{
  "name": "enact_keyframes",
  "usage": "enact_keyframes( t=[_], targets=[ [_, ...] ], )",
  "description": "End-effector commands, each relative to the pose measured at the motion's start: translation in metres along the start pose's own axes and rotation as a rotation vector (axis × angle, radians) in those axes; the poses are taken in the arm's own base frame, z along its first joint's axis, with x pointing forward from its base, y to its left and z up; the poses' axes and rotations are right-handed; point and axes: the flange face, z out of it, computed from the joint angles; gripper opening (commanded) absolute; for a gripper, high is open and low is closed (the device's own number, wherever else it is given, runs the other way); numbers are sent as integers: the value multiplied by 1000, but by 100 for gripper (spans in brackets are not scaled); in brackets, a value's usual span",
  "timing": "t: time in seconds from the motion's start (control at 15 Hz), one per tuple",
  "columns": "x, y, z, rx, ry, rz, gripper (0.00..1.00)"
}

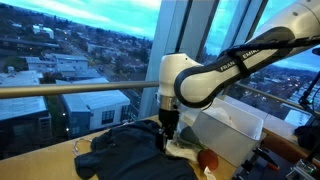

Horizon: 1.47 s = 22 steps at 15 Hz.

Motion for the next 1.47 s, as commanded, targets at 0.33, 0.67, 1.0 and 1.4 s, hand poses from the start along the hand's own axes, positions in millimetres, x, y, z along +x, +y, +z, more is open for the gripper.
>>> enact_keyframes(
  t=[0.33, 0.67, 1.0, 1.4],
  targets=[
    [1, 8, -1, 2, -12, -24, 8],
    [-6, 5, -35, 24, -6, -23, 3],
    [-26, 14, -137, 12, 76, -22, 3],
    [-67, 43, -282, -38, 248, 32, 3]
  ],
)
